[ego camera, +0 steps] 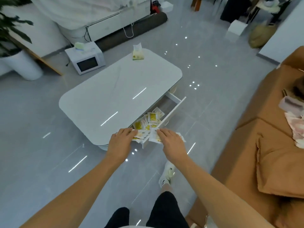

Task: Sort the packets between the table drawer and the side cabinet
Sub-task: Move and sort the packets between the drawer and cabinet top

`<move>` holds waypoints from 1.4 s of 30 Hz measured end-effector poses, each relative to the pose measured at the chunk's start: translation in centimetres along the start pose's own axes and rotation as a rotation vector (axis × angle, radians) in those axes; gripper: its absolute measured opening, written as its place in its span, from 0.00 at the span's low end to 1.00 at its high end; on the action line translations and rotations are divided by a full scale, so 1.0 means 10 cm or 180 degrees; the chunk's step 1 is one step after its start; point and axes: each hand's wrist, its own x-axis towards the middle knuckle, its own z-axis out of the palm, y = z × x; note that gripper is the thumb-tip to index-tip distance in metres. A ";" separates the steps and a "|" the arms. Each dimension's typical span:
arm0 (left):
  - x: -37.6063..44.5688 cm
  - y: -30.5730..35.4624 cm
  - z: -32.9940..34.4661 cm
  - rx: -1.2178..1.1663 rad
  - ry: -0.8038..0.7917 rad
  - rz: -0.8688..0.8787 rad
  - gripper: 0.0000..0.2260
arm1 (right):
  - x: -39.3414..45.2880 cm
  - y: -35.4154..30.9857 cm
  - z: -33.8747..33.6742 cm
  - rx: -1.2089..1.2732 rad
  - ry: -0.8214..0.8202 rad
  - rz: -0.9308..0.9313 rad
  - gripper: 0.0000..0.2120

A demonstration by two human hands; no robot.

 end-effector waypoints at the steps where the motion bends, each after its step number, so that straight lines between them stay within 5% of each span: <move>1: 0.19 -0.03 0.07 0.0012 -0.0051 -0.0071 0.34 | 0.23 0.15 0.07 -0.0012 -0.0068 -0.0073 0.35; 7: 1.51 -0.22 0.70 -0.0055 -0.0203 -0.0544 0.34 | 1.75 1.10 0.69 0.0074 -0.0528 -0.0247 0.38; 15: 2.78 -0.44 2.49 -0.0543 -0.0523 -0.0921 0.22 | 3.18 2.12 2.28 -0.0239 -0.0997 -0.0873 0.34; 25: 3.61 -1.05 4.09 -0.0388 -0.0878 -0.1232 0.30 | 4.08 2.57 3.85 -0.0485 -0.1412 -0.1084 0.36; 35: 3.86 -1.14 4.19 -0.0487 -0.0676 -0.1422 0.26 | 4.23 2.49 4.04 -0.0688 -0.1776 -0.0727 0.38; 42: 3.44 -0.77 3.16 -0.0629 -0.0685 -0.0928 0.25 | 3.88 2.21 2.99 -0.0297 -0.1483 -0.0250 0.30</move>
